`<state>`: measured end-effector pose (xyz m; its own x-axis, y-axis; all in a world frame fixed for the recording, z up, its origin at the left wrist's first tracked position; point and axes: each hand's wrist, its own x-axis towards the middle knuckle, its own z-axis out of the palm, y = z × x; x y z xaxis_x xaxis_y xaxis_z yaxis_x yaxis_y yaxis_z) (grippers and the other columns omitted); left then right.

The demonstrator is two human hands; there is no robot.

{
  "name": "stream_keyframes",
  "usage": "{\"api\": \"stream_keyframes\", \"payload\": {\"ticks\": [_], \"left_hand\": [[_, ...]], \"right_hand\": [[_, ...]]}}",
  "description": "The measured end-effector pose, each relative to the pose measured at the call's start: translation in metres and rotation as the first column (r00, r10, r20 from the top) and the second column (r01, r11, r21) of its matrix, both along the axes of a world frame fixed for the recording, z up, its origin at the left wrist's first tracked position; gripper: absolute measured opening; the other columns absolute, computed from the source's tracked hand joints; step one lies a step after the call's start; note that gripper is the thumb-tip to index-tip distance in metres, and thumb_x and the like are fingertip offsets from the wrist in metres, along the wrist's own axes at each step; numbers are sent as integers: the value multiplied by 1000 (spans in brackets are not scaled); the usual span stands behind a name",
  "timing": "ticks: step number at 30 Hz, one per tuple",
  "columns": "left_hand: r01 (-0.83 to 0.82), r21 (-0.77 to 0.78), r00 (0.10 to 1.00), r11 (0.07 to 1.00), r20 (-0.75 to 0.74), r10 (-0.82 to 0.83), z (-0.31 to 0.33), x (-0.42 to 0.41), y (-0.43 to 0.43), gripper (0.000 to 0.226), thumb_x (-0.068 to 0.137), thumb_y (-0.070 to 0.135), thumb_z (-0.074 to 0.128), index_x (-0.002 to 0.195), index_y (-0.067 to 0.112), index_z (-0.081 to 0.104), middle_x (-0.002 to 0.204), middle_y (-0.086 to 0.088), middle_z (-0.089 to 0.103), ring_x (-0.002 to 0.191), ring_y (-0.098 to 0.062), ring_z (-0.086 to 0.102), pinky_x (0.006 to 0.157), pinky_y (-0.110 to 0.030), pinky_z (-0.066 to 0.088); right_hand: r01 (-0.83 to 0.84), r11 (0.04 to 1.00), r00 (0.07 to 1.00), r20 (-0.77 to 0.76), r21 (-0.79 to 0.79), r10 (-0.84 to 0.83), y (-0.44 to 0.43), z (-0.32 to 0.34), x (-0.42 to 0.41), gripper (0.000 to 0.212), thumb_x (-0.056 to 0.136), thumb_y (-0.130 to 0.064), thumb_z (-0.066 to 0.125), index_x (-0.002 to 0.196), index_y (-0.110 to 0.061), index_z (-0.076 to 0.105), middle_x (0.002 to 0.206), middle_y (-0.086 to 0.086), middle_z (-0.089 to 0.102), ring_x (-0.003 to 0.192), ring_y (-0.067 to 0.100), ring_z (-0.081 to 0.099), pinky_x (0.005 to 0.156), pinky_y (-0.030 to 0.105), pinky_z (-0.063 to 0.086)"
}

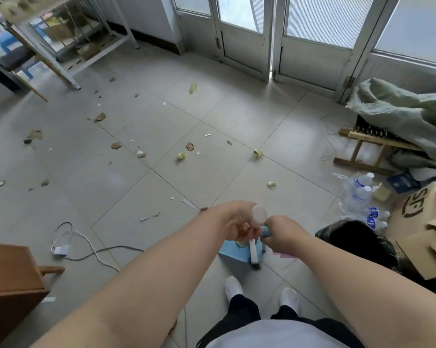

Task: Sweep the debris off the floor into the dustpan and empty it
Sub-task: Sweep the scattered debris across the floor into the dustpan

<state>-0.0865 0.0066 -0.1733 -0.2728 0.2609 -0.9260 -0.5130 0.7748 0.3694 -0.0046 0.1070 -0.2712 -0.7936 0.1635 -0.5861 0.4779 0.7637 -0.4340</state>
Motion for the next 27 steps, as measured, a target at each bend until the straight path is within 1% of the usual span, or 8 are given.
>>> {"api": "stream_keyframes", "payload": {"ticks": [2,5,8,14,18,22,25,27], "left_hand": [[-15,-21,1000,1000,26,16,1,-11,-24,16,88,5,50,72,8,52,60,-7,52,36,-7,51,33,-10,35],[-46,-65,999,997,26,48,10,-45,-72,4,86,8,55,87,6,52,61,-6,52,39,-8,47,32,-11,35],[-59,-70,998,996,-32,57,17,-66,-96,19,86,9,58,105,5,54,63,-7,56,39,-9,49,34,-13,40],[-271,35,962,962,-20,272,16,-50,-82,4,90,2,53,92,-2,52,67,-15,58,36,-14,56,39,-18,50],[-292,-95,956,952,-22,292,-5,-30,-102,12,97,2,38,100,-1,49,58,-9,54,30,-10,50,32,-15,44],[-483,-103,869,870,70,490,-12,-33,-125,26,97,3,31,76,3,47,40,-3,43,24,-8,38,27,-11,34],[-603,-80,791,794,67,607,-16,-34,-135,29,98,3,31,72,4,45,35,-3,40,21,-8,36,26,-9,32],[-653,-67,754,754,34,656,-21,-35,-137,29,98,2,34,71,3,44,35,-4,40,20,-8,35,27,-8,33]], "right_hand": [[-69,996,998,-13,48,69,15,5,10,14,81,-22,59,91,-24,68,90,2,70,79,24,58,65,27,42],[73,997,997,-10,35,-73,58,17,31,24,84,-22,64,105,-27,73,99,0,73,87,20,64,76,32,51],[120,992,993,-8,51,-119,75,27,27,23,85,-24,63,106,-25,72,95,-2,70,86,20,63,78,33,52],[100,989,994,27,110,-104,43,24,-9,23,77,-24,59,96,-18,71,89,4,71,83,24,65,70,33,55],[127,990,979,155,55,-135,33,35,-21,11,78,-11,58,85,-4,63,73,12,67,61,26,64,58,32,54],[21,994,979,198,110,-43,30,36,-36,34,92,-10,48,123,-15,62,90,3,54,80,23,58,75,30,54],[37,991,982,178,126,-60,26,38,-49,22,90,-8,49,75,-24,52,73,-1,53,76,23,64,67,27,53],[65,989,981,175,129,-88,21,41,-57,29,90,-7,48,66,-22,41,68,-2,53,69,23,63,59,26,50]]}}
